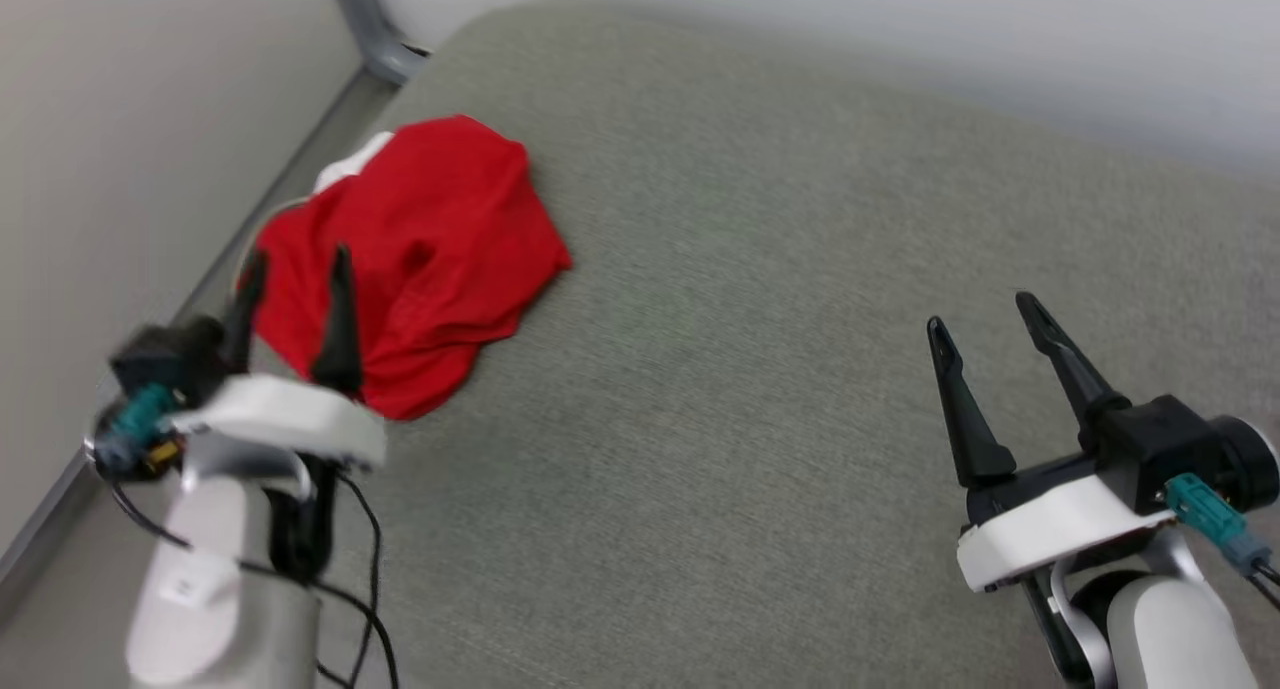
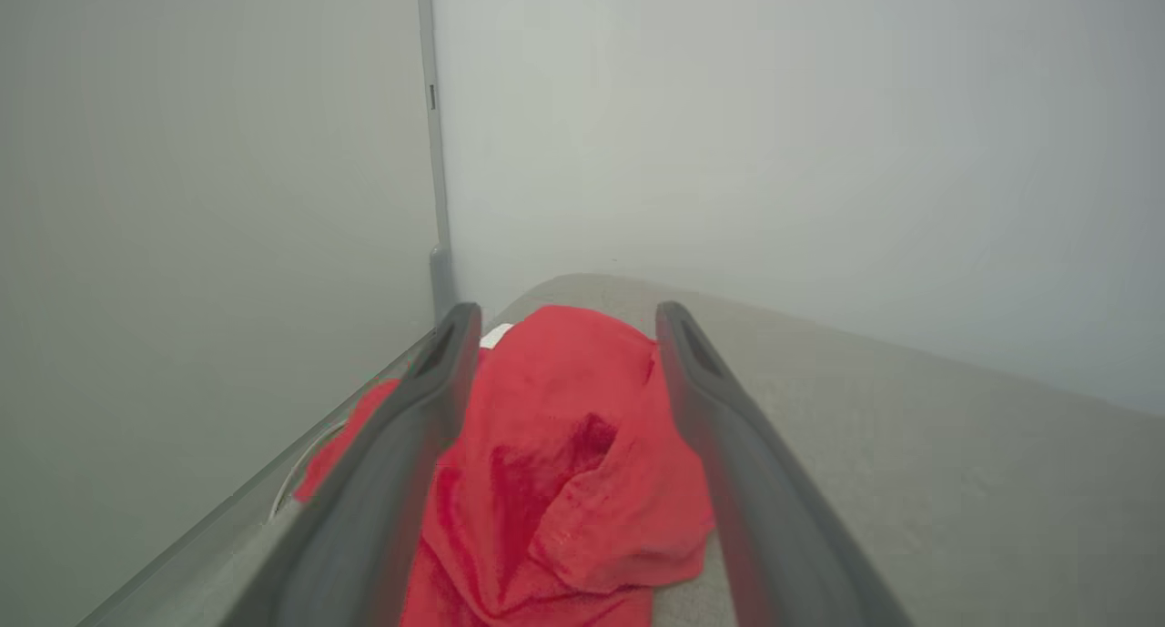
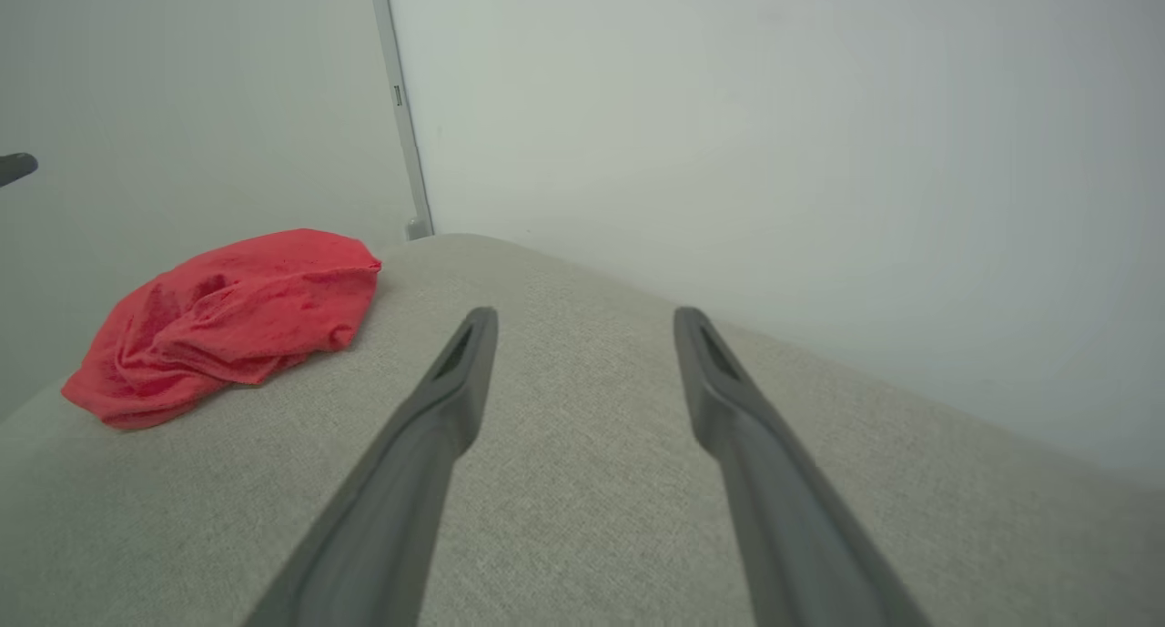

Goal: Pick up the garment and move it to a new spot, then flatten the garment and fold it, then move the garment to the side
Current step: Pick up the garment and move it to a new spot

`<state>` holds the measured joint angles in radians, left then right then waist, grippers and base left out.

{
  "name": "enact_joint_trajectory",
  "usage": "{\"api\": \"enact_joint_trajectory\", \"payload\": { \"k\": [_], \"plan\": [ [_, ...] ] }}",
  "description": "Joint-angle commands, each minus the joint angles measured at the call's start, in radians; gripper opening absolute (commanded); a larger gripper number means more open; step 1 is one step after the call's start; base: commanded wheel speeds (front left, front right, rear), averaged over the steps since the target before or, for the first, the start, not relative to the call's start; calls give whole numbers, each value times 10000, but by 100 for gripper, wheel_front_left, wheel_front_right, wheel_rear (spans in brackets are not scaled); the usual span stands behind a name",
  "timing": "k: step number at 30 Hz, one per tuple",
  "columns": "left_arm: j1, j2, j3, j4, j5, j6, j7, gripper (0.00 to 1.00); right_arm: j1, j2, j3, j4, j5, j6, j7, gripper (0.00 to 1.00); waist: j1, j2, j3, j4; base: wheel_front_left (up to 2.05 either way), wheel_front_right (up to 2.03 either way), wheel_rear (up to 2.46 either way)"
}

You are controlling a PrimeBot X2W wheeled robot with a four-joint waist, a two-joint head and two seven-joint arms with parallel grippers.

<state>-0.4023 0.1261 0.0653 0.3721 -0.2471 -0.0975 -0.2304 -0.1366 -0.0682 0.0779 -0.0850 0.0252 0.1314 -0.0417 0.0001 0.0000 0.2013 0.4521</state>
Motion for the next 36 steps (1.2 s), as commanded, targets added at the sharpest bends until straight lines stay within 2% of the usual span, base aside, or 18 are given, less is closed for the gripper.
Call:
{"api": "enact_joint_trajectory", "payload": {
  "k": [1,5,10,18,25,27,31,32,33,36],
  "plan": [
    [-355,105,40,133,-120,-60,109,100,-249,-103,-9,-59,-6,-14,29,100,-1,0,798,-740,0,0,0],
    [-1547,734,343,778,-745,-174,911,100,-579,-240,65,-152,-20,-14,56,100,-1,0,1510,-1255,0,0,0],
    [-2842,1531,634,1710,-1514,-234,2988,100,-1051,-276,80,-205,-65,-12,-133,100,-1,0,2227,-1783,0,0,0],
    [-4171,2993,798,3320,-1973,-173,6154,100,-1881,-218,357,22,-29,-12,-470,100,-1,0,3220,-2508,0,0,0],
    [-4414,3361,870,4537,-2225,128,7659,100,-2148,-210,317,16,-53,-12,-575,100,-1,0,3683,-2793,0,0,0],
    [-4343,3313,736,4918,-2273,147,8348,100,-2172,-231,257,-18,-70,-12,-596,100,-1,0,3746,-2817,0,0,0],
    [-4197,3226,502,5059,-2282,93,9008,100,-2172,-253,194,-77,-83,-12,-574,100,-1,0,3807,-2809,0,0,0],
    [-4172,3216,474,5068,-2321,84,9124,47,-2189,-253,202,-93,-93,-12,-566,100,-1,0,3807,-2805,0,0,0],
    [-4153,3203,438,5078,-2355,58,9270,0,-2197,-257,210,-103,-92,-12,-560,100,-1,0,3799,-2797,0,0,0],
    [-4171,3322,369,4897,-2265,50,9168,0,-2206,-264,249,-72,-94,-12,-562,100,-1,0,3693,-2772,0,0,0]
  ]
}}
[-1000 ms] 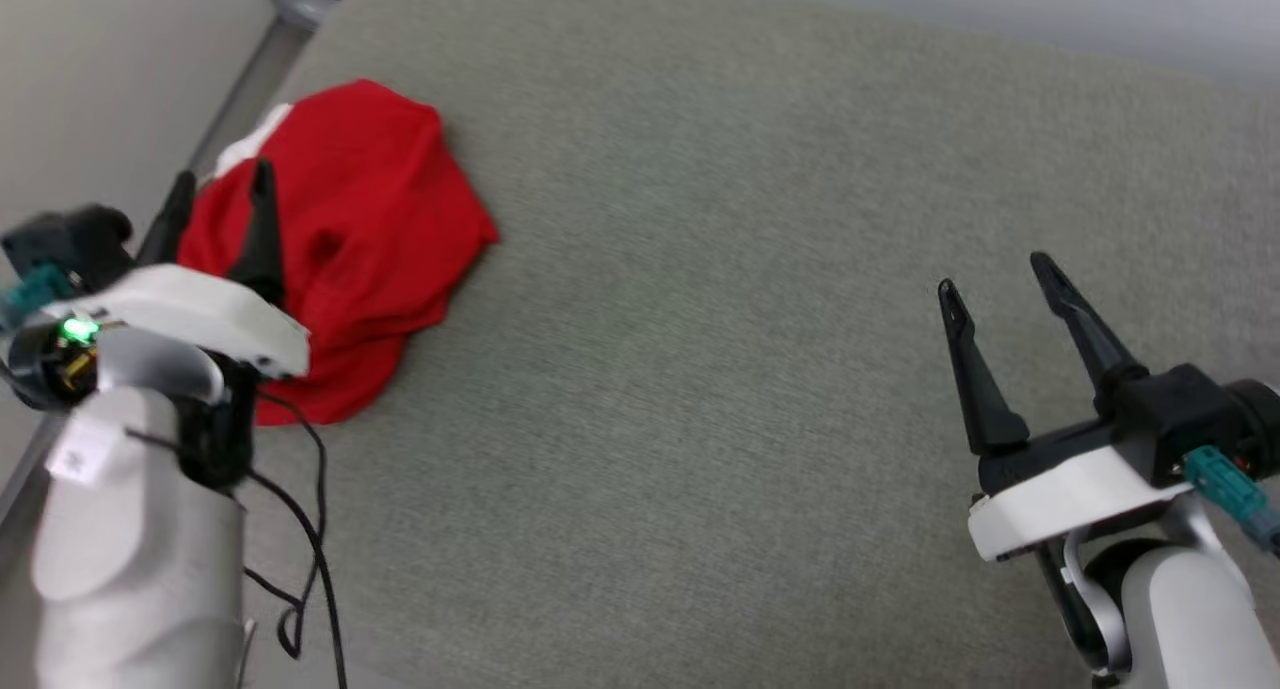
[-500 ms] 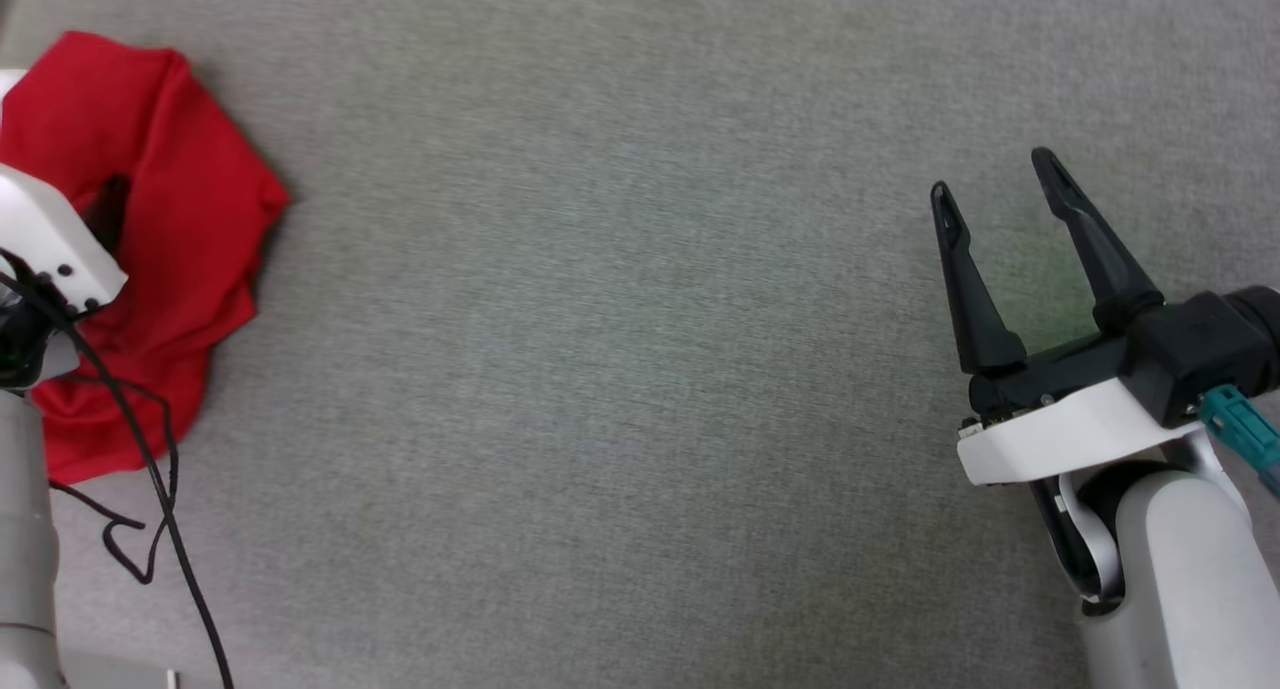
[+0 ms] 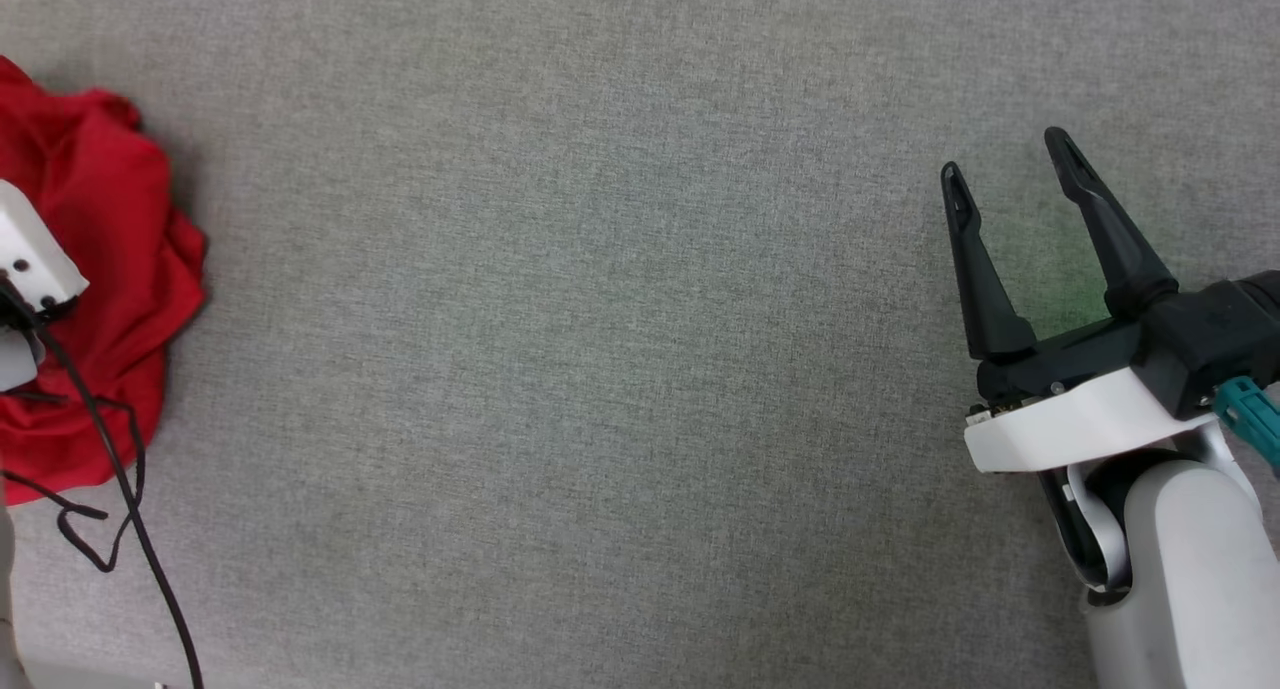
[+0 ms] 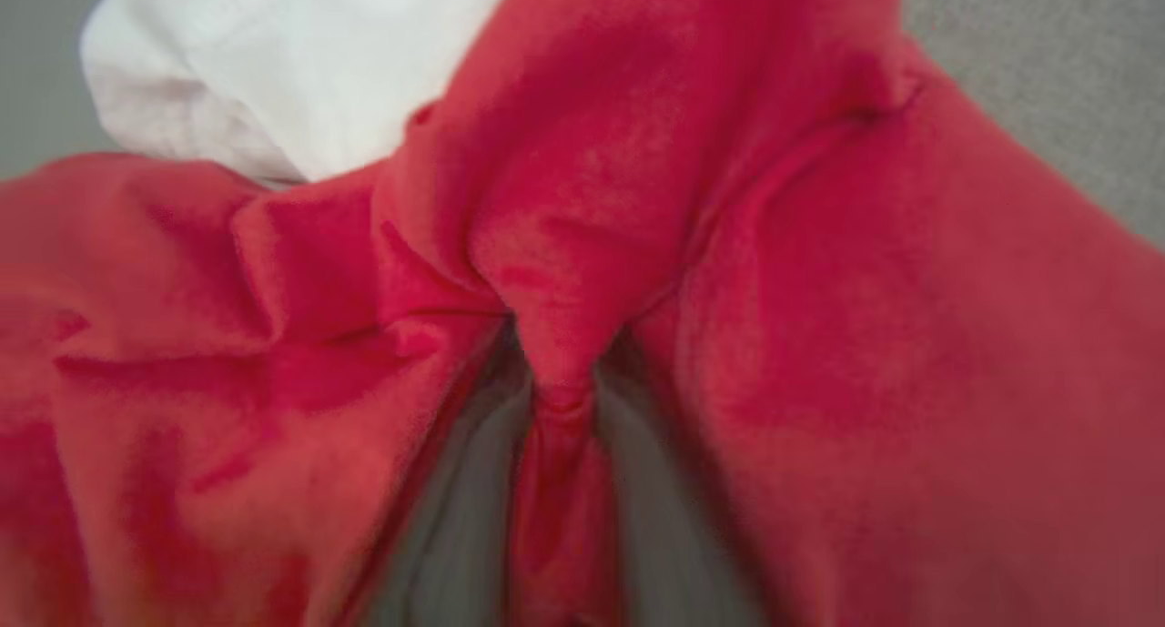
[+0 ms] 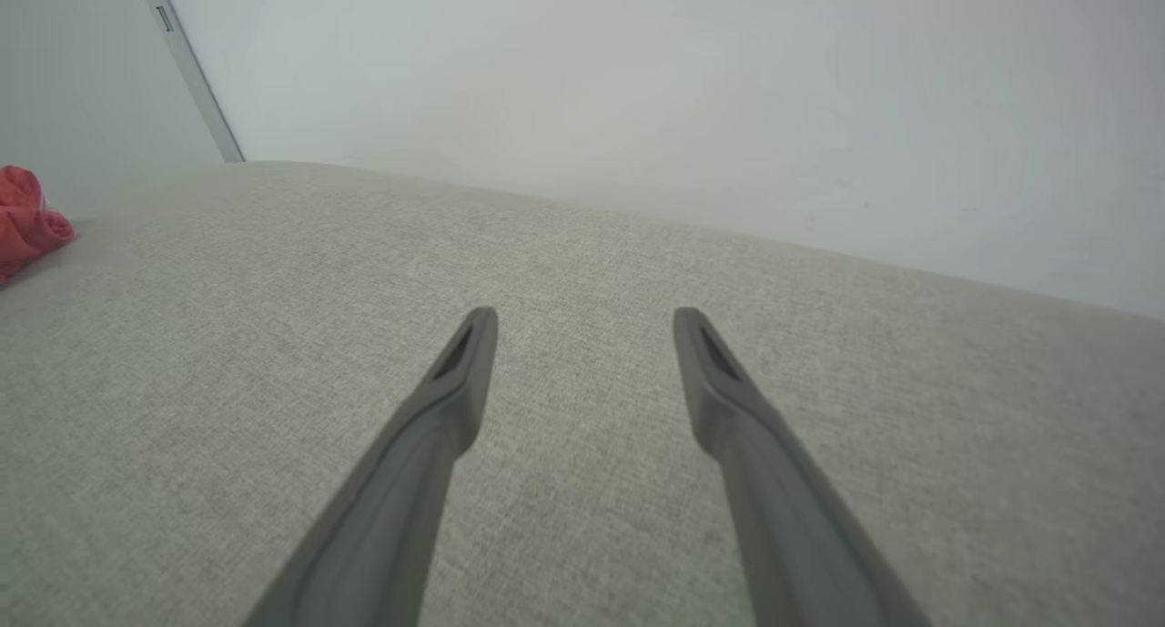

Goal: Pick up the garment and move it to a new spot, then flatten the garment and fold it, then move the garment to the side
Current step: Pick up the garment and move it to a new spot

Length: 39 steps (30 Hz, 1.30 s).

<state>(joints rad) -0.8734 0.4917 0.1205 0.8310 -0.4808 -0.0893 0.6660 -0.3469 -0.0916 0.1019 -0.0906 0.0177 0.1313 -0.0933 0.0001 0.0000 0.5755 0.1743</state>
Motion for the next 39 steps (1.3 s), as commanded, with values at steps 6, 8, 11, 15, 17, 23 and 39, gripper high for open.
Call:
{"api": "enact_joint_trajectory", "payload": {
  "k": [6,8,11,15,17,23,39],
  "plan": [
    [304,-105,-215,-425,497,209,-1768,0,161,26,-84,164,66,-10,-152,100,-1,0,-692,96,0,0,0],
    [285,-158,-233,-546,616,284,-2564,0,333,66,-161,247,93,-10,-179,100,-1,0,-1013,169,0,0,0],
    [294,-479,-250,-595,706,311,-3803,0,615,132,-330,384,148,-10,-244,100,-1,0,-1592,306,0,0,0],
    [444,-616,-369,-559,891,242,-5033,0,940,222,-520,469,255,-10,-296,100,-1,0,-2149,341,0,0,0],
    [552,-766,-487,-493,1061,210,-5829,0,1136,274,-660,506,299,-10,-322,100,-1,0,-2547,320,0,0,0],
    [846,-1112,-824,-389,1446,298,-7718,0,1732,390,-924,605,363,-10,-348,100,-1,0,-3642,94,0,0,0],
    [2132,-2824,-2382,-1076,1484,-170,-7858,0,2902,422,-1310,374,843,-10,-60,100,-1,0,-5113,-1651,0,0,0]
  ]
}}
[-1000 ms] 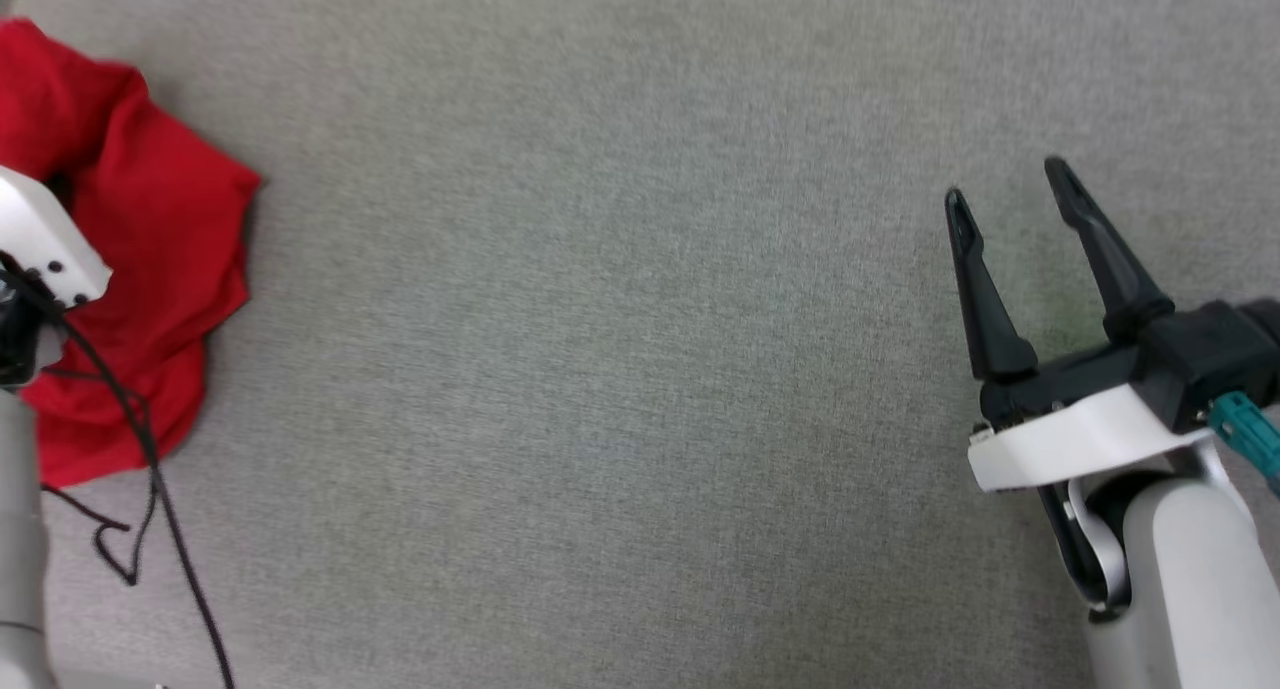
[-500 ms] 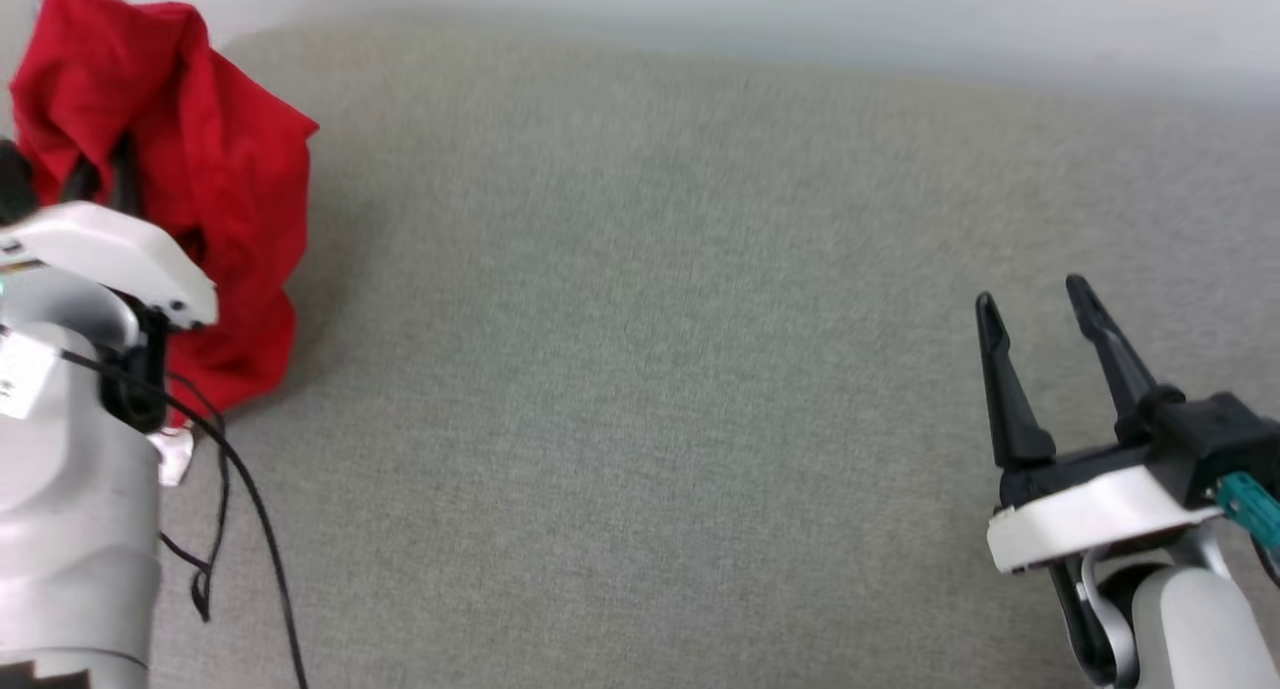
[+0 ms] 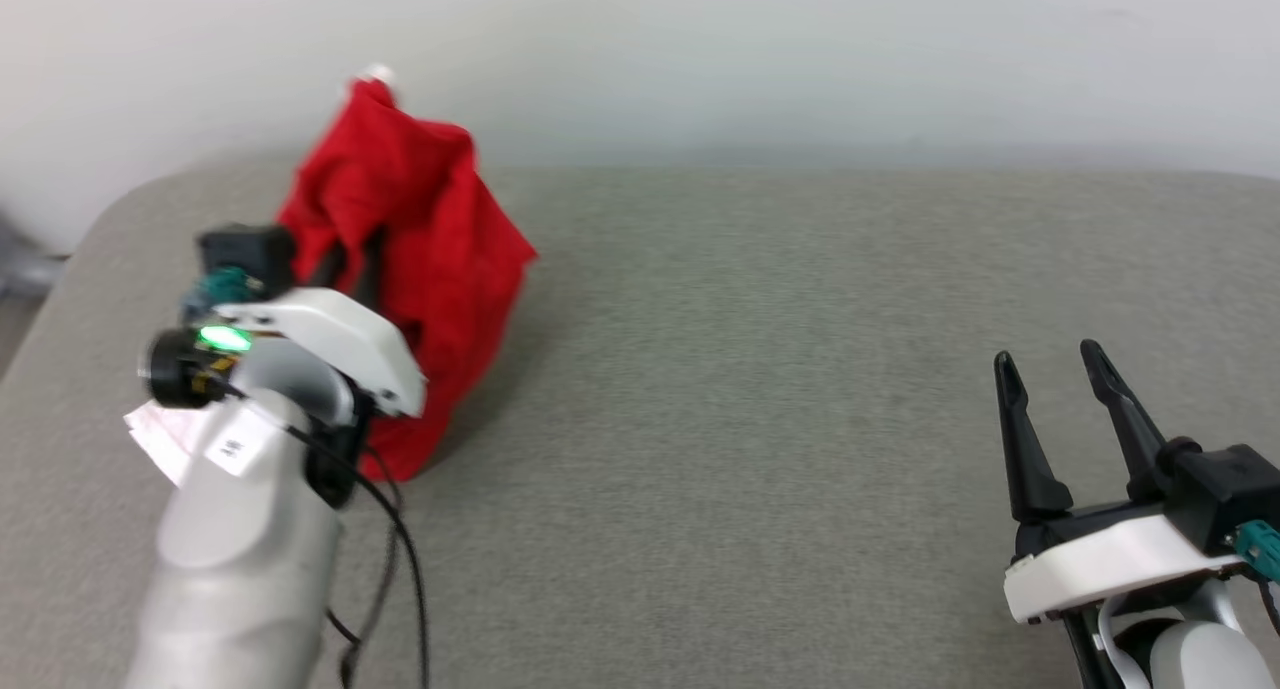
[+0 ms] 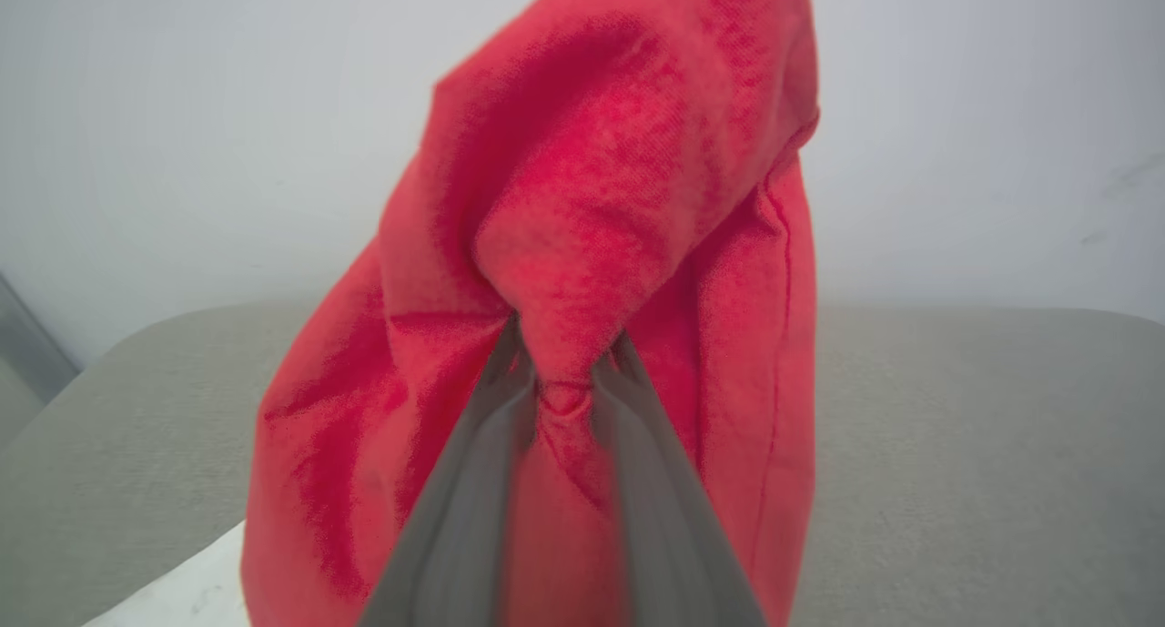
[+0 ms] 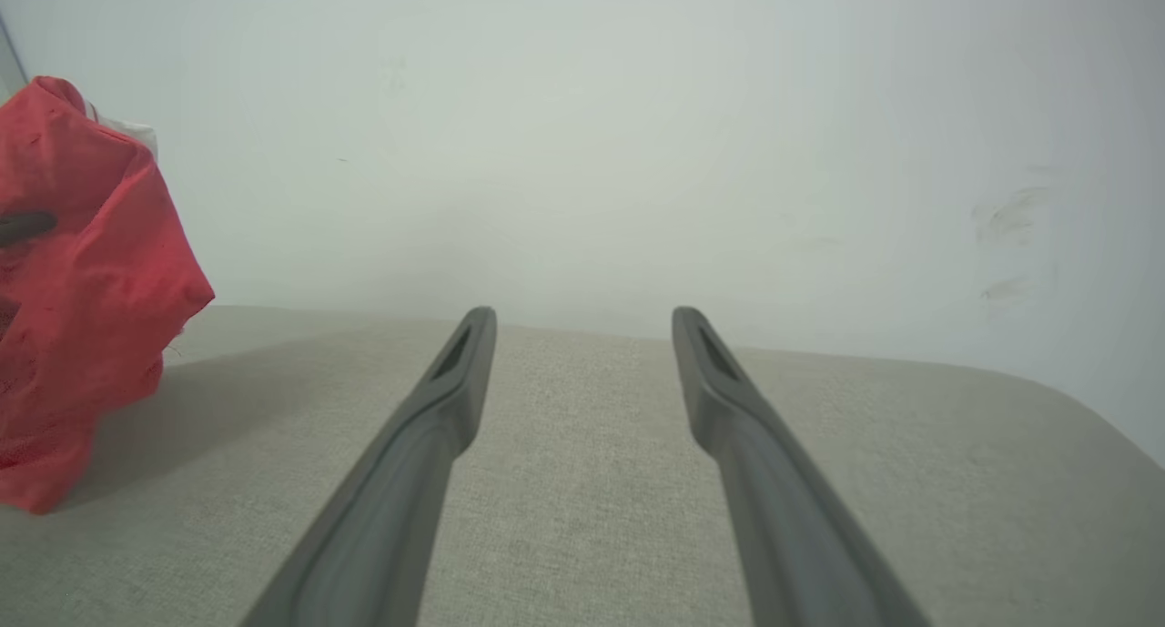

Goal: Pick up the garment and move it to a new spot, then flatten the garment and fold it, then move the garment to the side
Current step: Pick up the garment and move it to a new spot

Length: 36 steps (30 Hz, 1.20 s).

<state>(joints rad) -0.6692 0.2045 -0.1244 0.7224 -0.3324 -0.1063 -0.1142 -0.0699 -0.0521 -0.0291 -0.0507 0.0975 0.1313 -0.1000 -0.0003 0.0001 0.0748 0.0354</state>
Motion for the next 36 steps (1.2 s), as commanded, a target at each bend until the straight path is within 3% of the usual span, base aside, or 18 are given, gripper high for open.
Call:
{"api": "enact_joint_trajectory", "payload": {
  "k": [1,8,14,25,26,27,28,36],
  "plan": [
    [185,-68,-88,-105,-16,-54,41,0,200,26,-58,-25,78,-10,41,100,3,-1,-103,-402,0,0,0],
    [881,-815,-1302,-938,-188,-215,785,0,313,27,-90,-37,272,-10,24,100,3,-1,174,-1455,0,0,0],
    [1539,-1261,-2905,-1729,-262,-238,1499,0,129,26,-44,13,522,-10,-146,100,3,-1,758,-2125,0,0,0],
    [2745,-1466,-5126,-1896,-367,-250,2094,0,-238,25,63,366,727,-10,-519,100,3,-1,1448,-2467,0,0,0],
    [2824,-1486,-5247,-1918,-411,-252,2084,12,-252,25,40,398,717,-10,-542,100,3,-1,1433,-2419,0,0,0],
    [2861,-1494,-5337,-1983,-452,-252,2008,47,-287,25,9,414,686,-10,-559,100,3,-1,1420,-2355,0,0,0],
    [2867,-1494,-5413,-2034,-453,-252,1891,100,-312,25,-15,439,661,-10,-573,100,3,-1,1360,-2280,0,0,0],
    [2914,-1508,-5271,-2896,-422,41,243,100,-8,24,-95,471,338,-10,-337,100,3,-1,486,-1557,0,0,0]
  ]
}}
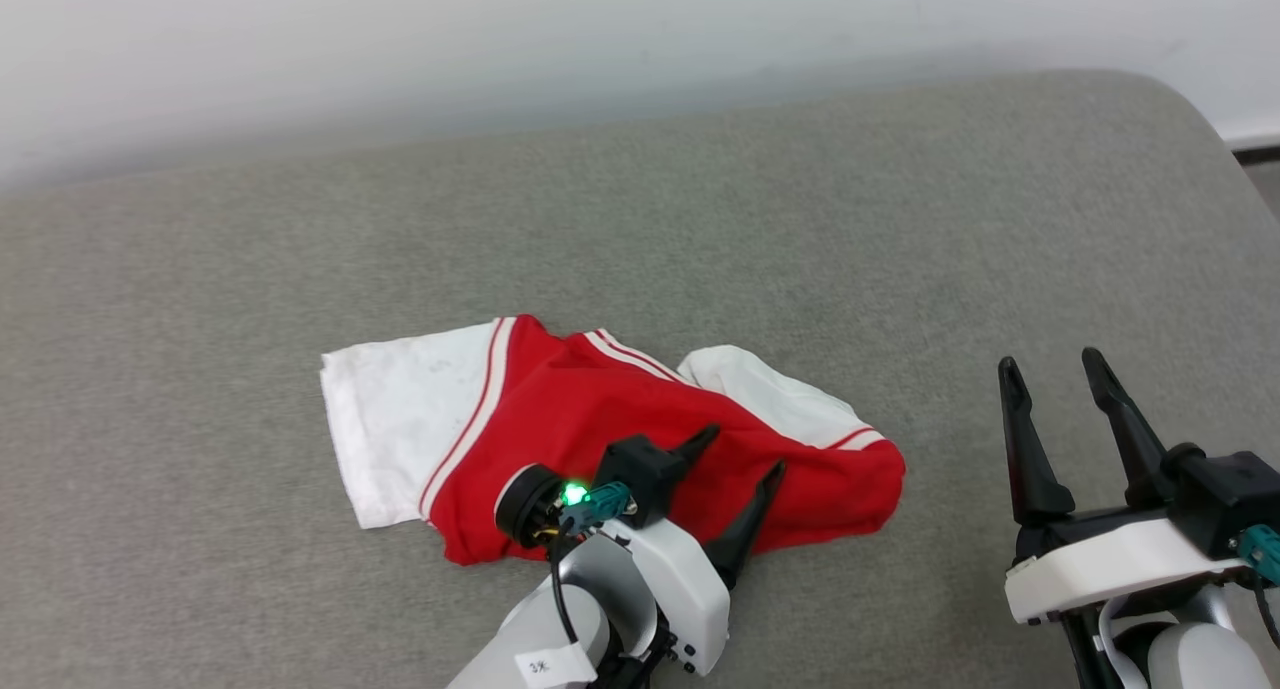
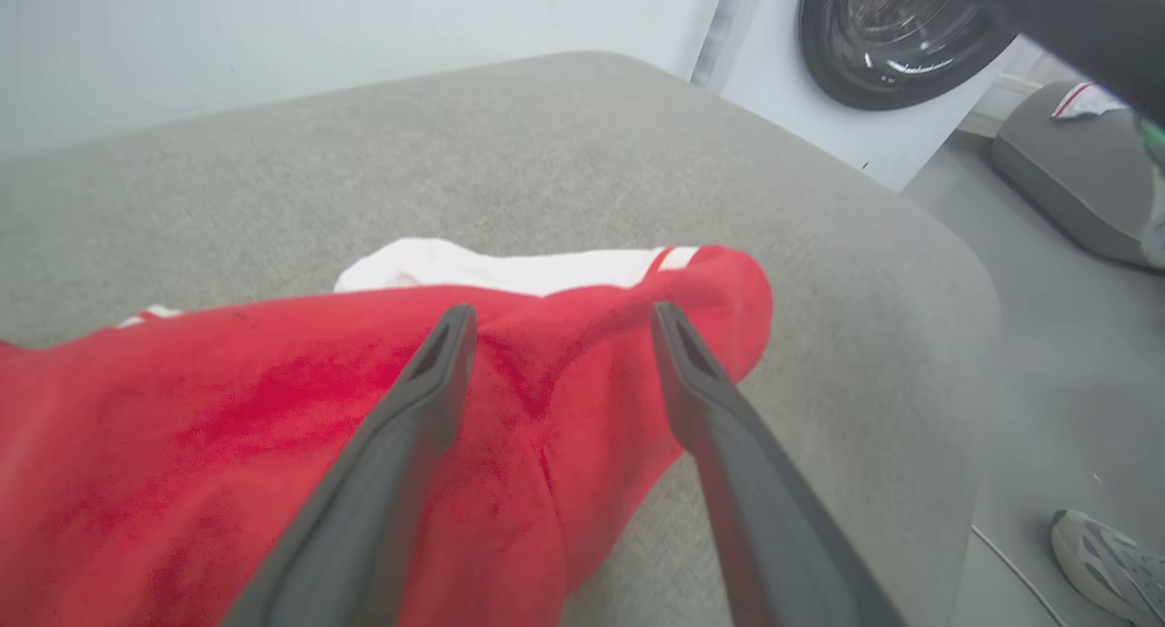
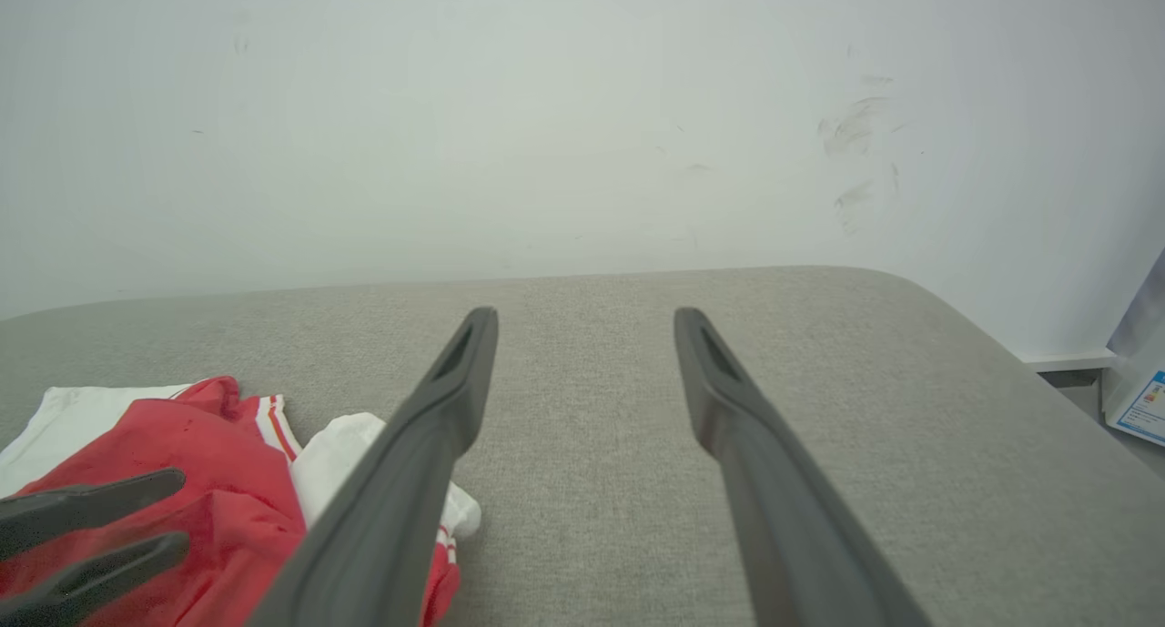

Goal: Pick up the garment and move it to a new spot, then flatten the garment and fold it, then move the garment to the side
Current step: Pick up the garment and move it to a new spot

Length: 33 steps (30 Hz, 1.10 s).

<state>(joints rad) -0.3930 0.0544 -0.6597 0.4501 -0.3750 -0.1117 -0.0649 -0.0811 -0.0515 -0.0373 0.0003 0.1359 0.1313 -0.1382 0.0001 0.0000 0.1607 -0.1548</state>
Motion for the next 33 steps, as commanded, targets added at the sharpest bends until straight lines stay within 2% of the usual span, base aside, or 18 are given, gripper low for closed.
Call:
{"api": "enact_joint_trajectory", "payload": {
  "k": [1,7,12,18,26,33],
  "plan": [
    [200,-5,107,-275,15,169,-451,100,179,18,-50,-61,-79,-10,95,100,-1,0,-476,459,0,0,0],
    [519,225,767,-958,-116,813,-1411,100,502,18,-111,-238,-177,-10,421,100,-1,0,-986,1013,0,0,0],
    [966,744,1724,-1554,-155,1584,-1826,100,747,18,-133,-411,-229,-10,672,100,-1,0,-1247,1323,0,0,0],
    [1788,1450,2850,-2296,-402,2277,-1947,100,1046,15,-208,-548,-214,-10,866,100,-1,0,-1514,1597,0,0,0],
    [2808,2253,3662,-3242,-558,2798,-1844,100,1371,16,-294,-707,-180,-10,1064,100,-1,0,-1697,1779,0,0,0],
    [3521,2689,3568,-4241,-521,2986,-1228,100,1710,17,-450,-804,-115,-10,1177,100,-1,0,-1797,1769,0,0,0]
  ]
}}
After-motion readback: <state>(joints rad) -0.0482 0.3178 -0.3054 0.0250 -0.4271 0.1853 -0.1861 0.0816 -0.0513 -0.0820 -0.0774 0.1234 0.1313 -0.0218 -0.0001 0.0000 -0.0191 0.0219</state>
